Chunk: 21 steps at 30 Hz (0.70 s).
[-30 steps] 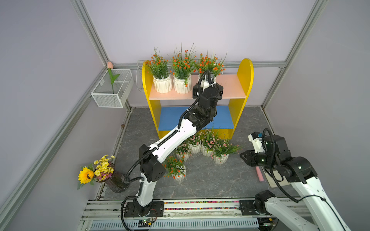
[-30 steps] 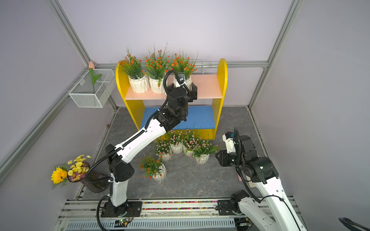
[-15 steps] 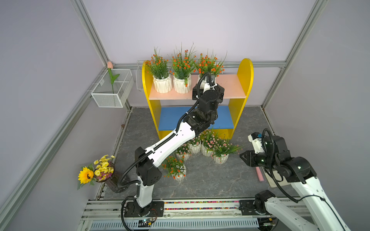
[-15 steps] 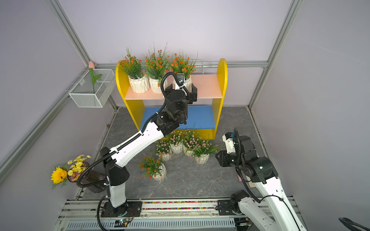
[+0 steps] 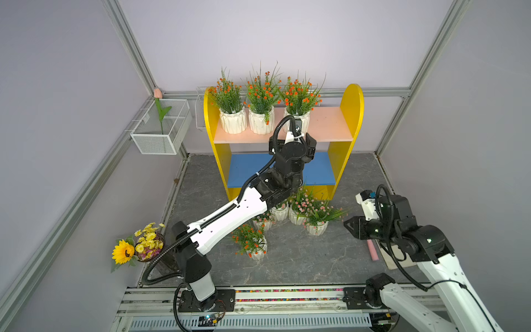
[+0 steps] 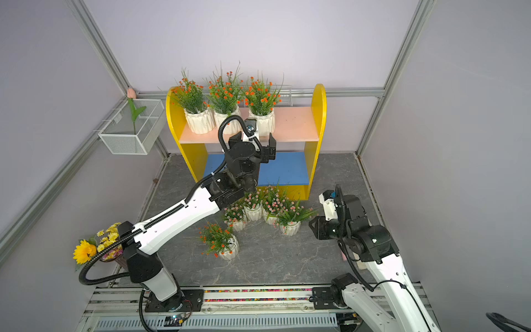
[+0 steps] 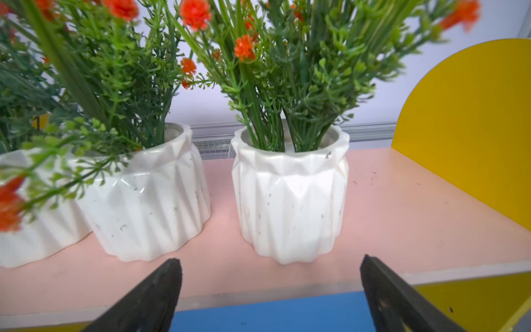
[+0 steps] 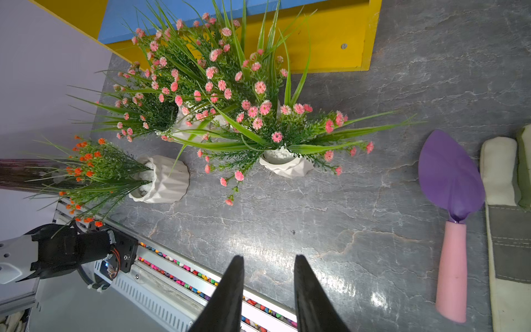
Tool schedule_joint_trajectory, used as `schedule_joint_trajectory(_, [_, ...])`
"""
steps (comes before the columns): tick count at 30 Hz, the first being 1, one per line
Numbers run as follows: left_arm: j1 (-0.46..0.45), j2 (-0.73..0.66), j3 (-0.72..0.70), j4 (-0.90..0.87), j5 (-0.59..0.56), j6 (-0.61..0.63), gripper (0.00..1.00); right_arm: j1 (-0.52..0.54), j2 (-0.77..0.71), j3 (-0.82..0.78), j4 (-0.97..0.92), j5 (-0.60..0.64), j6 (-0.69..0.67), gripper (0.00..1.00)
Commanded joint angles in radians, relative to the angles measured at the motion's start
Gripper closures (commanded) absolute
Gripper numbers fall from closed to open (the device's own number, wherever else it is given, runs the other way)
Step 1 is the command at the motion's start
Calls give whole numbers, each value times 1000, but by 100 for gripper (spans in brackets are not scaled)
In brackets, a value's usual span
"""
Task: Place the baby's breath potted plants on the rack by color
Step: Place the baby's breath potted plant on the rack, then pick up the baby's breath potted plant from the center of the board.
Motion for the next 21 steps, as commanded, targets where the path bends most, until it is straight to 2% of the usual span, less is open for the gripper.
schedule_joint_trajectory(1, [-7, -128, -119, -20, 101, -56, 0, -1, 10, -3, 12, -37, 3, 65])
schedule_joint_trajectory(8, [-10, -384, -388, -113, 228, -111, 0, 71, 42, -12, 69, -52, 35, 65])
schedule_joint_trajectory(16, [-10, -654, -671, -211, 282, -192, 0, 276, 154, -11, 242, 2, 104, 65])
schedule_joint_trajectory(21, [-10, -764, -799, -266, 301, -250, 0, 398, 252, -8, 356, 28, 140, 65])
